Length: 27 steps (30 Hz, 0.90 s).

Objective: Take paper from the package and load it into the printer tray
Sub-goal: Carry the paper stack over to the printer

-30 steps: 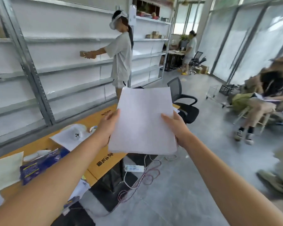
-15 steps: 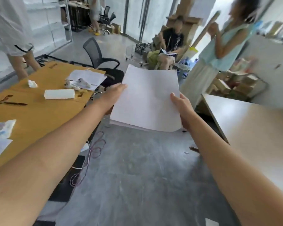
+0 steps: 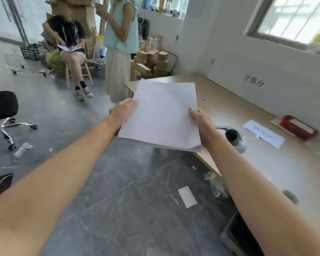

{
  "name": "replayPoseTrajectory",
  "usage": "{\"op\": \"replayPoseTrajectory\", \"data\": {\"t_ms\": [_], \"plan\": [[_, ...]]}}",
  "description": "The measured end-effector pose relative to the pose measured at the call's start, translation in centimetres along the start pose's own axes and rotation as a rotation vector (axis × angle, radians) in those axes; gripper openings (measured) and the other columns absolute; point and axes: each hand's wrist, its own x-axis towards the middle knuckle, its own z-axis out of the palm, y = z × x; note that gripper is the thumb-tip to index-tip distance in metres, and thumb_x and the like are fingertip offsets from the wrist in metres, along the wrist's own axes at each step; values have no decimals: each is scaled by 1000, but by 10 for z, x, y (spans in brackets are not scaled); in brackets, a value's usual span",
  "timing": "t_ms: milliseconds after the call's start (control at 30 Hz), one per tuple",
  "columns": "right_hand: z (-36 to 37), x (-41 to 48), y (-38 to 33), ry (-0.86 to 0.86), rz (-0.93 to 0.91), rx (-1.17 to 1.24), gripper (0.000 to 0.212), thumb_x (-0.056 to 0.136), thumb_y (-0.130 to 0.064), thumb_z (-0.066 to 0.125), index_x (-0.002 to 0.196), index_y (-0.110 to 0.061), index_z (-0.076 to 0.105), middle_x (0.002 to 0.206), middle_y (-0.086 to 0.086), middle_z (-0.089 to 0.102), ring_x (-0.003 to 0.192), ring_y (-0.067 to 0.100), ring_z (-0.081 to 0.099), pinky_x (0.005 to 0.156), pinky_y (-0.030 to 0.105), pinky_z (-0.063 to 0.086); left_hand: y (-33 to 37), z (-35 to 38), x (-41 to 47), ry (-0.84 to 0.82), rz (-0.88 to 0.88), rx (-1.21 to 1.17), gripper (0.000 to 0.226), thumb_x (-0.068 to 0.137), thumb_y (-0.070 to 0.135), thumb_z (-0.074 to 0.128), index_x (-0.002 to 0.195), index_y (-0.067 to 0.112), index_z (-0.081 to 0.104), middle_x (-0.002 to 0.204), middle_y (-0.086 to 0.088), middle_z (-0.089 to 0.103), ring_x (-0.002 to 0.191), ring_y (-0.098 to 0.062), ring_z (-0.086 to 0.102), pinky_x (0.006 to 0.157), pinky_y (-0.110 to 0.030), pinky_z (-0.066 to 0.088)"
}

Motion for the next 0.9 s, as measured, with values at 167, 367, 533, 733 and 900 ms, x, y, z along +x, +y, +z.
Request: {"op": "replayPoseTrajectory", "data": {"t_ms": [167, 367, 533, 733, 900], "plan": [[-156, -49, 2, 198, 17, 96, 34, 99, -17, 45, 133, -12, 49, 120, 11, 65, 92, 27, 67, 68, 35, 56, 22, 161, -21, -305, -3, -18, 20, 90, 24, 53, 97, 8, 61, 104, -21, 65, 83, -28, 63, 85, -42, 51], [-316, -148, 27, 524, -1, 161, 32, 97, -6, 43, 128, -10, 49, 110, 15, 63, 86, 31, 63, 76, 42, 54, 33, 347, -73, -677, -20, -18, 20, 98, 18, 41, 90, 10, 59, 82, -10, 65, 61, -19, 67, 59, -30, 56], [-408, -237, 46, 869, -10, 110, 29, 102, -18, 43, 128, -8, 49, 111, 11, 64, 84, 26, 64, 72, 36, 56, 30, 477, -137, -890, -49, -56, 18, 98, 21, 44, 98, 13, 60, 87, -6, 67, 61, -15, 70, 56, -24, 57], [-488, -324, 48, 1107, 44, 113, 27, 101, -20, 46, 124, -6, 53, 94, 7, 68, 76, 22, 67, 59, 30, 57, 40, 592, -202, -1098, -82, 0, 25, 98, 31, 44, 110, 15, 58, 92, -5, 66, 69, -18, 65, 58, -25, 55], [-532, -369, 41, 1249, 84, 129, 26, 102, -21, 45, 121, -6, 52, 94, 8, 66, 77, 24, 65, 60, 31, 53, 54, 672, -237, -1216, -63, 34, 23, 98, 26, 42, 111, 14, 58, 92, -6, 63, 65, -16, 60, 51, -21, 51]]}}
